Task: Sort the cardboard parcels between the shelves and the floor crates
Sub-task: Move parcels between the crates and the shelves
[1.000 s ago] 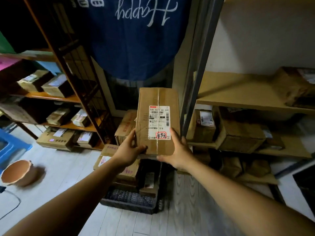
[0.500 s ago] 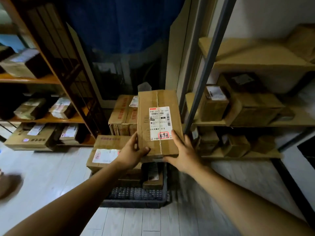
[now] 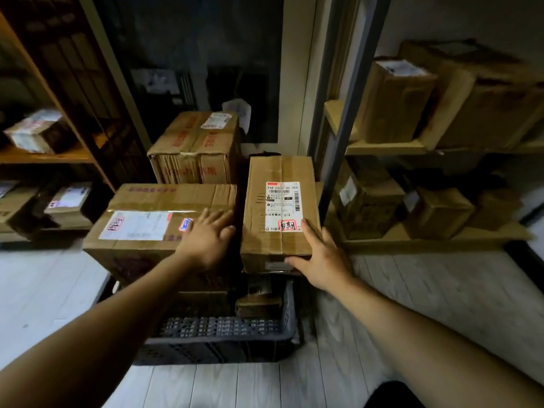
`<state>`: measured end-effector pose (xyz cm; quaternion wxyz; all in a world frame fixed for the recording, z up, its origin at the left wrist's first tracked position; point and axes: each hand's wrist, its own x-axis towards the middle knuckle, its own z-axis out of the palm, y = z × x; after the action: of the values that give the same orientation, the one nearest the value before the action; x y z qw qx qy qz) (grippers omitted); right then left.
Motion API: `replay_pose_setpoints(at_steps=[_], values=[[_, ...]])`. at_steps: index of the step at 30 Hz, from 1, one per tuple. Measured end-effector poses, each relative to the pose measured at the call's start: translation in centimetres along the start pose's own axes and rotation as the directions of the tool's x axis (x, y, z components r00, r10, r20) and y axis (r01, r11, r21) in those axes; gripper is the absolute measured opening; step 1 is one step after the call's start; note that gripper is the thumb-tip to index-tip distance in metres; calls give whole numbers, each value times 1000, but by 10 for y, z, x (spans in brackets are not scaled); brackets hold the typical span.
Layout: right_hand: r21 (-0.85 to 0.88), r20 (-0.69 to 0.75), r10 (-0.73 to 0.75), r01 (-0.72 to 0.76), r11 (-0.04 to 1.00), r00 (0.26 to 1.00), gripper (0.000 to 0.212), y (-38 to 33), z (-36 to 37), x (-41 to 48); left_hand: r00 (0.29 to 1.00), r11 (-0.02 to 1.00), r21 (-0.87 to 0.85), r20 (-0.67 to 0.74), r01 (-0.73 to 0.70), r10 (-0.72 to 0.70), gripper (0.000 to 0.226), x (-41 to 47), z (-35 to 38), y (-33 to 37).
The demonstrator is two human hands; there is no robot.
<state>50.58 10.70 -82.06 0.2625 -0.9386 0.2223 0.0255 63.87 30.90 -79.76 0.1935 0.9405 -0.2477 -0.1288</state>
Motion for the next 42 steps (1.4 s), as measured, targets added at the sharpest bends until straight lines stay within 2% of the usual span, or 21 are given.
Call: replay_pose_setpoints(at_steps=[5,7,14,19,30,34,42], values=[[71,10,-17,16,997,1000,91,19,39,7,998,927,370,55,-58,40,91,11,25,-43],[85,37,-9,6,996,999,91,18,50,9,998,904,422,20,-69,67,95,13,29,-47],[121,70,31,-40,992,997,91,10,83,13,997,895,440,-13,-68,82,92,15,26,-54],[81,110,56,-65,995,992,90,10,104,15,996,889,455,-41,-49,75,92,12,23,-69],[29,145,27,-31,999,989,89,10,118,20,995,880,469,-35,-69,97,96,11,27,-81],[-86,104,-19,28,996,994,90,9,113,20,993,876,478,-58,-64,104,97,11,30,-82],[-197,187,-8,45,979,982,96,-2,99,20,995,874,481,-22,-71,93,96,11,27,-82]])
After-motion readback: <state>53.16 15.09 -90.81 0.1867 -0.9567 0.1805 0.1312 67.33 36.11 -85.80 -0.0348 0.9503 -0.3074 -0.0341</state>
